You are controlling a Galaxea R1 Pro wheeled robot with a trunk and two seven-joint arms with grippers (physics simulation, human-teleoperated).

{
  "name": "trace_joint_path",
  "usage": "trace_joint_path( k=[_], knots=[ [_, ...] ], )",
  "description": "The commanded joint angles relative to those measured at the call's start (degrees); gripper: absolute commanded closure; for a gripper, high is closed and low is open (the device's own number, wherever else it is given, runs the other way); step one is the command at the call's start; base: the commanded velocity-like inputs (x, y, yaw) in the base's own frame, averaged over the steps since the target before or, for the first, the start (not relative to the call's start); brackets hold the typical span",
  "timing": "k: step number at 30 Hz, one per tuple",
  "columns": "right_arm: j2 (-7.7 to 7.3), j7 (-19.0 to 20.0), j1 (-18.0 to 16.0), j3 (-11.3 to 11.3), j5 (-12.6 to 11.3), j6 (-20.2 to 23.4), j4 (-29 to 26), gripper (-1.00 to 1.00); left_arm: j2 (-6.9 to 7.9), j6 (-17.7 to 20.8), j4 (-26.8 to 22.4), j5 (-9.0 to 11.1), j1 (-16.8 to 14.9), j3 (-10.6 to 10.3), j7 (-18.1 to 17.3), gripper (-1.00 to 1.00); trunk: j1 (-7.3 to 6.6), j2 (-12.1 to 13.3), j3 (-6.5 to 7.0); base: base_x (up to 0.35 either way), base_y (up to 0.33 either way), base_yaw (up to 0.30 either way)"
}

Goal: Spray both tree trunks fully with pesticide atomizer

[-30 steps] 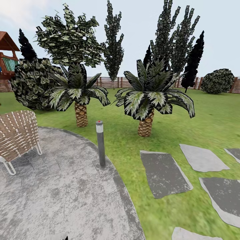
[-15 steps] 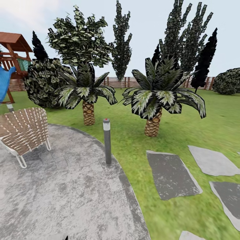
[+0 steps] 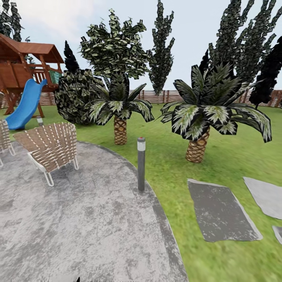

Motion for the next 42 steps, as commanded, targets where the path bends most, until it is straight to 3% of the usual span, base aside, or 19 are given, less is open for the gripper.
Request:
trace_joint_path(
  k=[1,42],
  knots=[
    [0.02,0.0,0.0,0.02,0.03,0.0,0.0,-1.0,0.0,0.01,0.0,0.02,0.0,0.0,0.0,-1.0,0.23,-0.42,-0.19,0.0,0.0,0.278],
    [0.12,0.0,0.0,0.06,0.12,0.0,0.0,-1.0,0.0,-0.01,0.0,0.04,0.0,0.0,0.0,-1.0,9.23,-16.86,-7.55,0.0,0.0,0.278]
  ],
)
